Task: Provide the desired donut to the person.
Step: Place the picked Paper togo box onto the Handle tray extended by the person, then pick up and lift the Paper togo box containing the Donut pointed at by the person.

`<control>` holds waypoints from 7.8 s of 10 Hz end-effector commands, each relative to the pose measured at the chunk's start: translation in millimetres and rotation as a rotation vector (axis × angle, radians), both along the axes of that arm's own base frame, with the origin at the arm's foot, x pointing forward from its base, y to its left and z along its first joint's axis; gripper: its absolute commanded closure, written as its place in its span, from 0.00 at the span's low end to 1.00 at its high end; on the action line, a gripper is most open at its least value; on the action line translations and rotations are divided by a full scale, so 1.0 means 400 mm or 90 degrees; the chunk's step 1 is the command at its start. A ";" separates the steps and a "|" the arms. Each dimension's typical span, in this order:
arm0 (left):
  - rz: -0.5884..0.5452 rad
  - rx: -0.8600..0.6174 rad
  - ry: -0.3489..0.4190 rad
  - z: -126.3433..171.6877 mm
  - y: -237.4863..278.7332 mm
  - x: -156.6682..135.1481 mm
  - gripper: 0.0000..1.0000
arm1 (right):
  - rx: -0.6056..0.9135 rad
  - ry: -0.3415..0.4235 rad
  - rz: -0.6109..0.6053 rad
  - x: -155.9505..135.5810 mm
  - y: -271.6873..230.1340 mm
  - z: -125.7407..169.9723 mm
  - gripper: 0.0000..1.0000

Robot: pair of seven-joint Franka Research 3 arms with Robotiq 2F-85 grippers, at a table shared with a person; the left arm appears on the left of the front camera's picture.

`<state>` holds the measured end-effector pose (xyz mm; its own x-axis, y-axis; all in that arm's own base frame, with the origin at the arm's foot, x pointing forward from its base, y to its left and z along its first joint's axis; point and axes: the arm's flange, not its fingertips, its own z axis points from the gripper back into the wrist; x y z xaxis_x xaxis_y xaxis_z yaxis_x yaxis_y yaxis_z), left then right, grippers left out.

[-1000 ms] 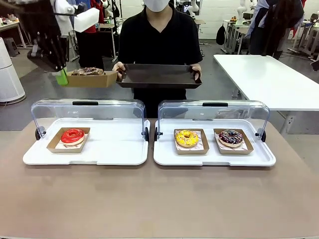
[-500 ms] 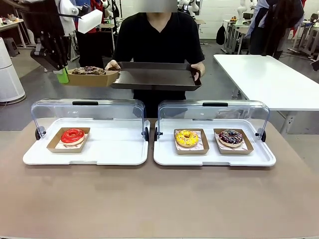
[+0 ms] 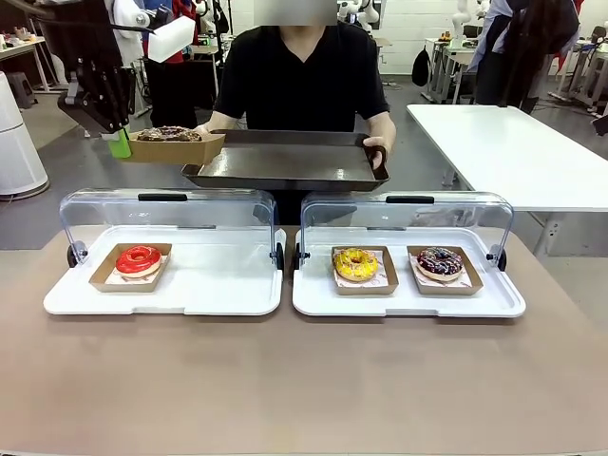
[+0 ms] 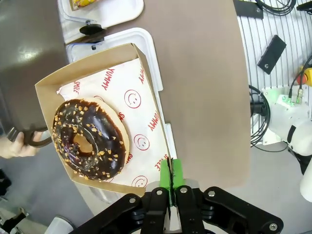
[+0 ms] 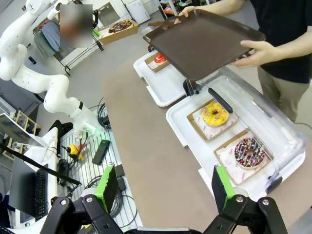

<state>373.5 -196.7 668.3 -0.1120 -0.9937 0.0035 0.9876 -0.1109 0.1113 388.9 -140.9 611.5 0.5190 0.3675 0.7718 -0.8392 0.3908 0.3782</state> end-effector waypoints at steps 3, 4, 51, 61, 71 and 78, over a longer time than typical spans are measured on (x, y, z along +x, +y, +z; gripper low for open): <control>0.001 -0.010 -0.001 0.009 -0.001 -0.008 1.00 | 0.006 -0.006 -0.006 0.003 0.000 0.000 0.00; 0.001 -0.010 -0.001 0.009 -0.001 -0.008 1.00 | 0.006 -0.006 -0.006 0.003 0.000 0.000 0.00; 0.051 -0.151 0.045 -0.242 0.397 0.069 0.00 | 0.006 -0.006 -0.006 0.003 0.000 0.000 0.00; 0.136 -0.814 0.162 -0.379 0.871 0.091 0.00 | 0.006 -0.006 -0.006 0.003 0.000 0.000 0.00; 0.114 -0.793 0.098 -0.465 0.915 0.094 0.00 | 0.006 -0.006 -0.006 0.003 0.000 0.000 0.00; 0.114 -0.793 0.098 -0.465 0.915 0.094 0.00 | 0.006 -0.006 -0.006 0.003 0.000 0.000 0.00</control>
